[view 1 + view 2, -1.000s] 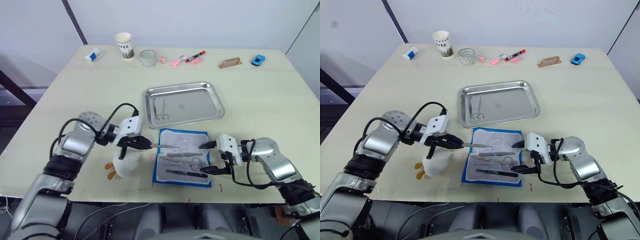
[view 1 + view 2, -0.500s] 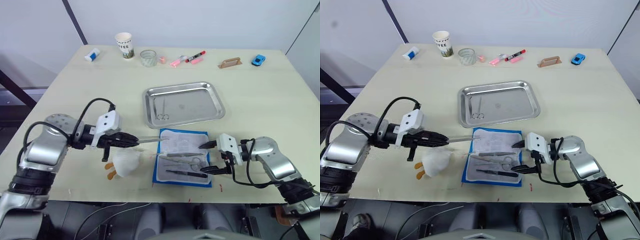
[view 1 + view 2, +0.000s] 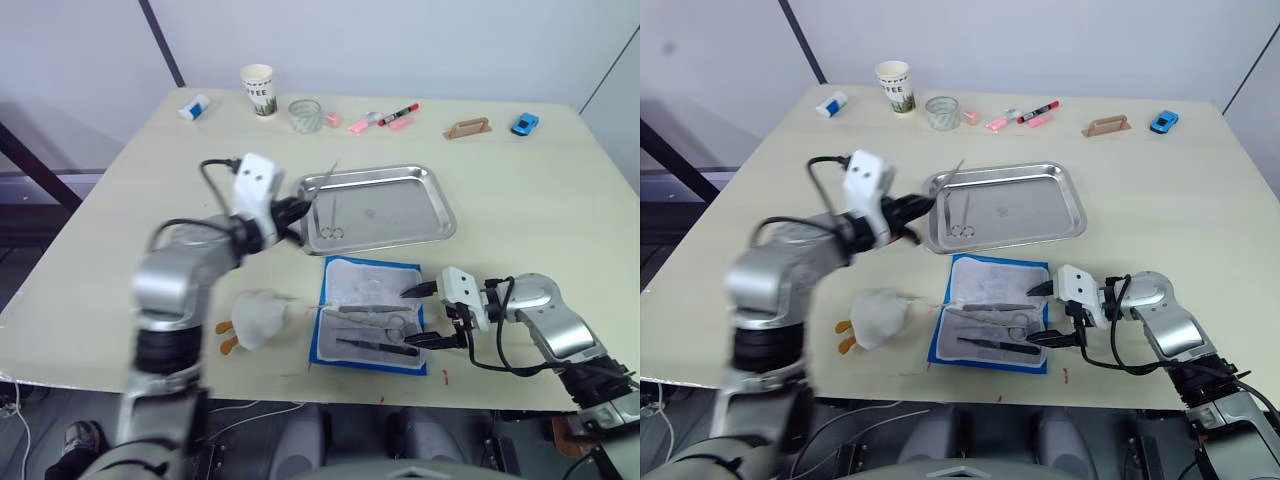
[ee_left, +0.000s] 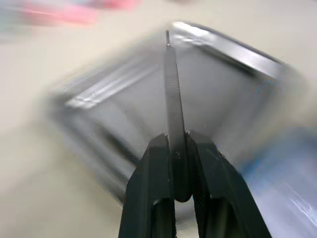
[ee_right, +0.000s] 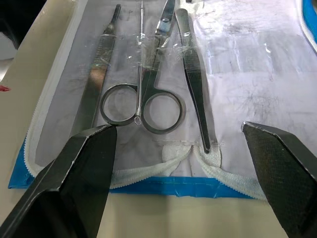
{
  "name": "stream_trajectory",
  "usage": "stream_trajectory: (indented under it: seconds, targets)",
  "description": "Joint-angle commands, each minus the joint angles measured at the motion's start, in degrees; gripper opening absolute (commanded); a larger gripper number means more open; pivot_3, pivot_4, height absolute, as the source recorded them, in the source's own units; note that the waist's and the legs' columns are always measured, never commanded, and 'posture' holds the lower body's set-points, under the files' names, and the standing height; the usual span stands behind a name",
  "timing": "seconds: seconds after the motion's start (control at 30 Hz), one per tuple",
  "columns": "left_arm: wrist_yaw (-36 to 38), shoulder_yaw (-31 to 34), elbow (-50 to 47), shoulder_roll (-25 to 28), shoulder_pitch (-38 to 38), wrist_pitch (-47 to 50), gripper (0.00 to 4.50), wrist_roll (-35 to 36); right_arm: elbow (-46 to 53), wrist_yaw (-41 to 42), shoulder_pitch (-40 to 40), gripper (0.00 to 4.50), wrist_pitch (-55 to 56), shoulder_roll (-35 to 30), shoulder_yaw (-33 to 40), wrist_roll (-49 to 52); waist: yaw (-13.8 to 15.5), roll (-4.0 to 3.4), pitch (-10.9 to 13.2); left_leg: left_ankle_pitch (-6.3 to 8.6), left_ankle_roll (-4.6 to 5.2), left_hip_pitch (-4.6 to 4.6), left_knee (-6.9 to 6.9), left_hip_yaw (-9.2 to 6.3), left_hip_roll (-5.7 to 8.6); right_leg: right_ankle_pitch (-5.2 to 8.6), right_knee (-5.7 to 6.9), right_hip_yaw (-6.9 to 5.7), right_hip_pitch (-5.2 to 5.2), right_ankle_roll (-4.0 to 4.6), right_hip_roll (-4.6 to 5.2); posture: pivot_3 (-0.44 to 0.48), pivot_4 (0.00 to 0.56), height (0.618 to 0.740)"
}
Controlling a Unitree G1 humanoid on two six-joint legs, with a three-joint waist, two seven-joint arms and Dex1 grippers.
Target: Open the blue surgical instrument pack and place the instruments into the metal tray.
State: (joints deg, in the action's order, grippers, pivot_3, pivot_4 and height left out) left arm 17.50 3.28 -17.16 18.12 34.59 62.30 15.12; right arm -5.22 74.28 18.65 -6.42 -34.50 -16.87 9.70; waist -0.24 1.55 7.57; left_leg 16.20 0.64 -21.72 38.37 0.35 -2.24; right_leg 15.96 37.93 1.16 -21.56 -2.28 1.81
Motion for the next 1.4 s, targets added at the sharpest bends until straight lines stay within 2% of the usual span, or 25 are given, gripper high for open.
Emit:
stream_trajectory:
  seconds: [0.03, 0.2, 0.4, 0.6, 1.03, 1.4]
  targets:
    - [-10.7, -0.3, 0.6, -7.2, 2.4, 0.8, 0.06, -4.2, -1.5, 0.9, -2.1, 4.4, -2.4, -0.3, -3.1, -1.6, -0.5, -0.06, 0.0, 0.0, 0.0, 0.0, -0.01, 0.04, 0.0, 0.0, -0.01, 0.05, -0.03, 0.0, 0.03, 0.0, 0.15, 0.74]
    - [-20.1, -0.5, 7.1, -16.1, 5.8, 0.4, 0.06, -8.1, -0.8, 1.3, -2.0, 4.4, -2.8, -1.0, -2.9, -1.5, -0.4, -0.13, 0.0, -0.01, -0.02, -0.02, -0.07, -0.25, 0.05, 0.01, -0.02, 0.12, -0.06, 0.02, 0.03, 0.0, 0.15, 0.74]
    - [-25.8, -2.0, 15.2, -22.2, 9.1, -2.6, 0.06, -11.2, 0.0, 1.6, -2.2, 4.4, -3.4, -1.7, -2.9, -1.3, -0.2, -0.13, 0.0, -0.01, -0.02, -0.04, -0.06, -0.27, 0.13, 0.01, -0.05, -0.02, -0.03, 0.01, 0.1, 0.0, 0.15, 0.74]
    - [-27.3, -2.7, 21.7, -25.7, 10.4, -6.4, 0.06, -12.1, 0.7, 1.5, -2.3, 4.4, -4.0, -1.7, -3.0, -1.3, -0.2, -0.15, 0.1, -0.02, -0.04, -0.05, -0.06, -0.27, 0.15, 0.01, -0.07, -0.07, -0.03, 0.01, 0.11, 0.0, 0.15, 0.74]
    - [-30.2, -1.1, 26.5, -27.8, 11.0, -7.2, 0.06, -11.8, 1.7, 1.1, -3.0, 4.4, -4.5, -1.8, -3.0, -1.3, -0.2, -0.16, 0.1, -0.07, -0.13, -0.06, -0.06, -0.28, 0.16, 0.01, -0.08, -0.09, -0.03, 0.0, 0.11, 0.0, 0.15, 0.74]
    - [-30.9, -2.3, 29.4, -28.1, 11.4, -8.5, 0.06, -12.2, 2.6, 0.9, -3.7, 4.4, -4.8, -2.2, -2.8, -1.2, -0.2, -0.16, 0.1, -0.1, -0.19, -0.06, -0.06, -0.28, 0.16, 0.01, -0.08, -0.09, -0.03, 0.0, 0.11, 0.0, 0.15, 0.74]
